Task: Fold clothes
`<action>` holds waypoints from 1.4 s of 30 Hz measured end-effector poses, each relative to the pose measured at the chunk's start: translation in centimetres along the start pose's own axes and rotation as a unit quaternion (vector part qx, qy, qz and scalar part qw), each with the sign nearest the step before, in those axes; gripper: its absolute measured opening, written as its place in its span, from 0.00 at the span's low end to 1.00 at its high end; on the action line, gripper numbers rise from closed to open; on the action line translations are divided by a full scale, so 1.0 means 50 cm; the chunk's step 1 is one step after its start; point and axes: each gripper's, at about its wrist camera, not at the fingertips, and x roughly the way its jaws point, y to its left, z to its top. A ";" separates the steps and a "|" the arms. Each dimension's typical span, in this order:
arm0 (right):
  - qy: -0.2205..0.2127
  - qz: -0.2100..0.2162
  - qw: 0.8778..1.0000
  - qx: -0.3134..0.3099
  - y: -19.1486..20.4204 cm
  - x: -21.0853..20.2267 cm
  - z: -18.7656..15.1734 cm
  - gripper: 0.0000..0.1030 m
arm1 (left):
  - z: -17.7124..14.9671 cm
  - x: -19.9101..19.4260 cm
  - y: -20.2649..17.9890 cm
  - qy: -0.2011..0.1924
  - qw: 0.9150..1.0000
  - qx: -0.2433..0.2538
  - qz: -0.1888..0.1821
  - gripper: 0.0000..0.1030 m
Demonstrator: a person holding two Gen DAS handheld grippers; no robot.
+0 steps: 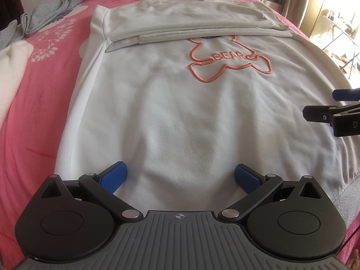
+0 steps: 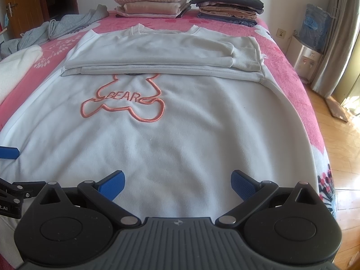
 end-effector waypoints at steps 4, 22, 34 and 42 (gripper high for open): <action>-0.004 -0.005 1.000 0.003 -0.010 -0.003 0.004 0.96 | -0.003 -0.037 0.009 -0.047 0.999 0.009 -0.025 1.00; -0.035 0.039 0.998 -0.043 0.000 0.002 0.033 0.57 | 0.009 -0.026 0.006 -0.065 0.996 0.015 -0.066 0.59; -0.077 0.077 0.986 -0.124 0.038 0.066 0.102 0.32 | 0.003 -0.015 0.030 -0.047 0.997 0.020 -0.065 0.45; -0.056 0.027 0.995 -0.082 -0.039 0.114 0.108 0.28 | 0.004 -0.009 0.031 -0.045 0.996 0.021 -0.070 0.45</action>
